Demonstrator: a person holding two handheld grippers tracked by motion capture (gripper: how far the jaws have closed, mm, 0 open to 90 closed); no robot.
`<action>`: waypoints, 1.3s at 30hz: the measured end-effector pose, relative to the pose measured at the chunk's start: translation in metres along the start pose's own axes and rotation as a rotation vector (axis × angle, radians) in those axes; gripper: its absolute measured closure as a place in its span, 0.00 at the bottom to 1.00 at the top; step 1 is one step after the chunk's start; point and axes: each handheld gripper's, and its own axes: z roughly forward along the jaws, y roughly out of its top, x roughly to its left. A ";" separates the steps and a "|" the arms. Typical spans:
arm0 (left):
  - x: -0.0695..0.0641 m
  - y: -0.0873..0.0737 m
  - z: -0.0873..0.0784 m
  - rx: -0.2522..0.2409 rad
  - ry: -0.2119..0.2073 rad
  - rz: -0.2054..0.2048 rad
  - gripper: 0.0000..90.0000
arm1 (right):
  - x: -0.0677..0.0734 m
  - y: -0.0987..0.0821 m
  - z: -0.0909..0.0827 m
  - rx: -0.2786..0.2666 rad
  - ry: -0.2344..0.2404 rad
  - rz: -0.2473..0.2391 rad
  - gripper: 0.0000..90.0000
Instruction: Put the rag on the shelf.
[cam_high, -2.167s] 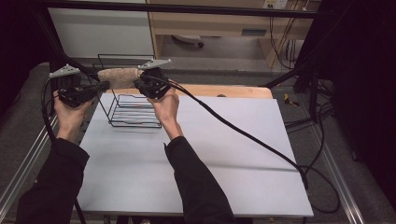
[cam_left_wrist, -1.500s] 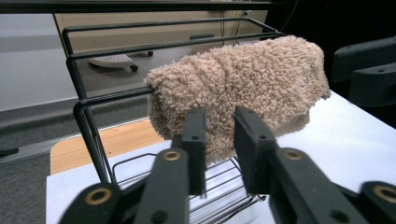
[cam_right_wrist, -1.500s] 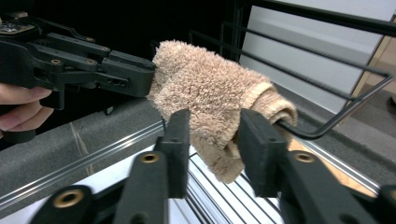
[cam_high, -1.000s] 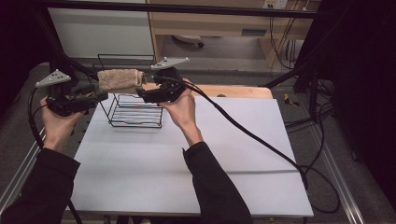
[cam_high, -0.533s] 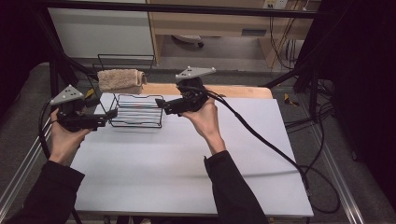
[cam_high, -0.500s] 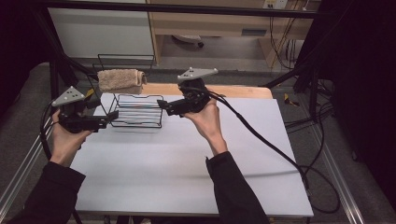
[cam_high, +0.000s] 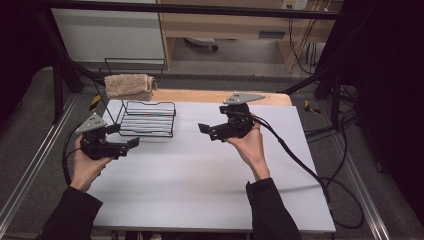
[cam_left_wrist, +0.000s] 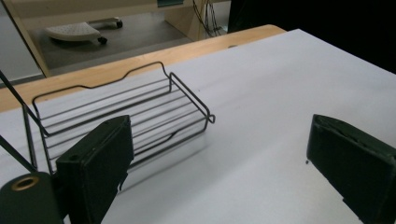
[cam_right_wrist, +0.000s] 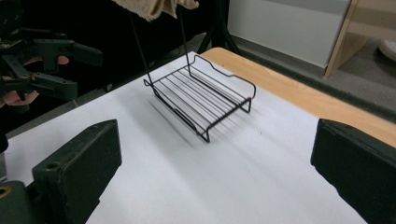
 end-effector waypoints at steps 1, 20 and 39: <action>-0.001 -0.003 0.001 0.003 -0.002 -0.001 0.08 | -0.002 -0.005 -0.003 -0.002 0.003 0.011 0.02; -0.014 -0.053 0.024 0.068 -0.040 -0.003 0.08 | -0.043 -0.102 -0.048 0.054 -0.041 0.095 0.01; -0.022 -0.080 0.033 0.124 -0.063 0.020 0.09 | -0.065 -0.175 -0.075 0.114 -0.074 0.143 0.00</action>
